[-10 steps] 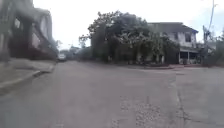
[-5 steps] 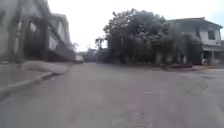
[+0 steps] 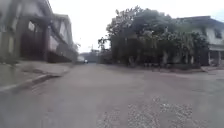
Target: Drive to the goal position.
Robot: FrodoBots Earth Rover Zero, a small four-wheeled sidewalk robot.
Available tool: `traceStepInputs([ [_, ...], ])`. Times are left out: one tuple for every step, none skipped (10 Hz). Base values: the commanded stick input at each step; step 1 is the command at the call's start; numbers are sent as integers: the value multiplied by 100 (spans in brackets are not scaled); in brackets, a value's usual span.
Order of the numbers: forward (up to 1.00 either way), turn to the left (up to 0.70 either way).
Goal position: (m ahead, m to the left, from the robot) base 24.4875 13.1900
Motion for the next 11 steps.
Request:
traceStepInputs([
  [100,1],
  [100,15],
  [100,35],
  [100,36],
  [100,35],
  [100,19],
  [100,0],
  [100,0],
  [100,0],
  [100,0],
  [100,0],
])
